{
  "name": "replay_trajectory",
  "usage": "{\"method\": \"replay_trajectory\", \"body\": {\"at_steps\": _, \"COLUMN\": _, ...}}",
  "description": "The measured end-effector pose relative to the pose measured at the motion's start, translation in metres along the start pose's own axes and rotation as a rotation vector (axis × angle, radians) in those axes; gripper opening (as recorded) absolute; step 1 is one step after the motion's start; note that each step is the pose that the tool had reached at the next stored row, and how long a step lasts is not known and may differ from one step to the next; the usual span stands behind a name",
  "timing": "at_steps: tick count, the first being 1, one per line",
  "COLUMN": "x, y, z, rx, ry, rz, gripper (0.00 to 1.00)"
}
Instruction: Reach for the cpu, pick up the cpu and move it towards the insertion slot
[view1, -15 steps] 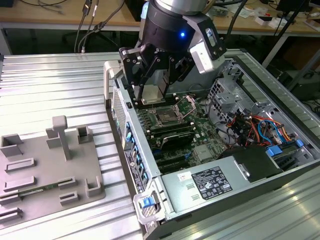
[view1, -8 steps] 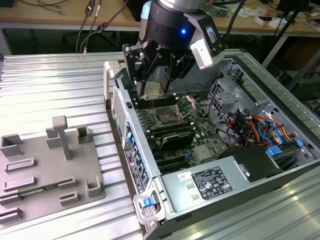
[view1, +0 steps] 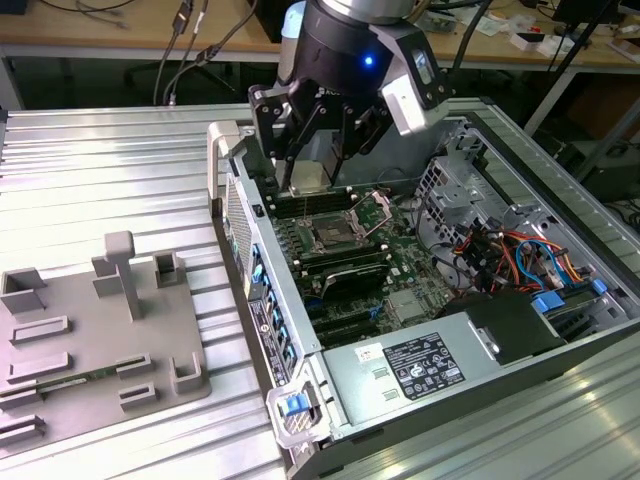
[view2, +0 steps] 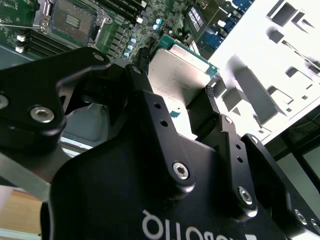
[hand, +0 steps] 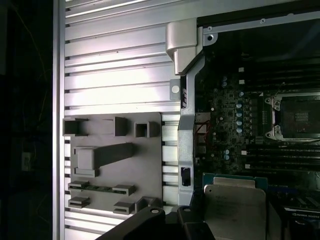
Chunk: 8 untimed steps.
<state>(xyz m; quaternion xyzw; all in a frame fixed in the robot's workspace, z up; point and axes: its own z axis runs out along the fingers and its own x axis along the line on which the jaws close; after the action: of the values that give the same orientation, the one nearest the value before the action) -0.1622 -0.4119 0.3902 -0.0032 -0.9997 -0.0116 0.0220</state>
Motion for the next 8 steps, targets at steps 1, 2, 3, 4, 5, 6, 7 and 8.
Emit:
{"method": "replay_trajectory", "body": {"at_steps": 1, "x": -0.0003, "y": 0.0002, "z": 0.0001, "rx": 0.0, "ry": 0.0, "rz": 0.001, "gripper": 0.55}}
{"method": "replay_trajectory", "body": {"at_steps": 2, "x": -0.0008, "y": 0.0004, "z": 0.0002, "rx": 0.0, "ry": -0.0001, "rz": 0.002, "gripper": 0.55}}
{"method": "replay_trajectory", "body": {"at_steps": 3, "x": -0.0012, "y": 0.0005, "z": 0.0003, "rx": -0.0002, "ry": -0.0001, "rz": 0.004, "gripper": 0.55}}
{"method": "replay_trajectory", "body": {"at_steps": 4, "x": -0.0016, "y": 0.0007, "z": 0.0004, "rx": -0.0001, "ry": -0.0001, "rz": 0.005, "gripper": 0.55}}
{"method": "replay_trajectory", "body": {"at_steps": 5, "x": -0.0021, "y": 0.001, "z": 0.0005, "rx": -0.0002, "ry": -0.0001, "rz": 0.007, "gripper": 0.55}}
{"method": "replay_trajectory", "body": {"at_steps": 6, "x": -0.0025, "y": 0.0011, "z": 0.0007, "rx": -0.0002, "ry": -0.0002, "rz": 0.008, "gripper": 0.55}}
{"method": "replay_trajectory", "body": {"at_steps": 7, "x": -0.0032, "y": 0.0013, "z": 0.001, "rx": -0.0005, "ry": -0.0003, "rz": 0.01, "gripper": 0.55}}
{"method": "replay_trajectory", "body": {"at_steps": 8, "x": -0.0042, "y": 0.0014, "z": 0.0013, "rx": -0.0005, "ry": -0.0003, "rz": 0.012, "gripper": 0.55}}
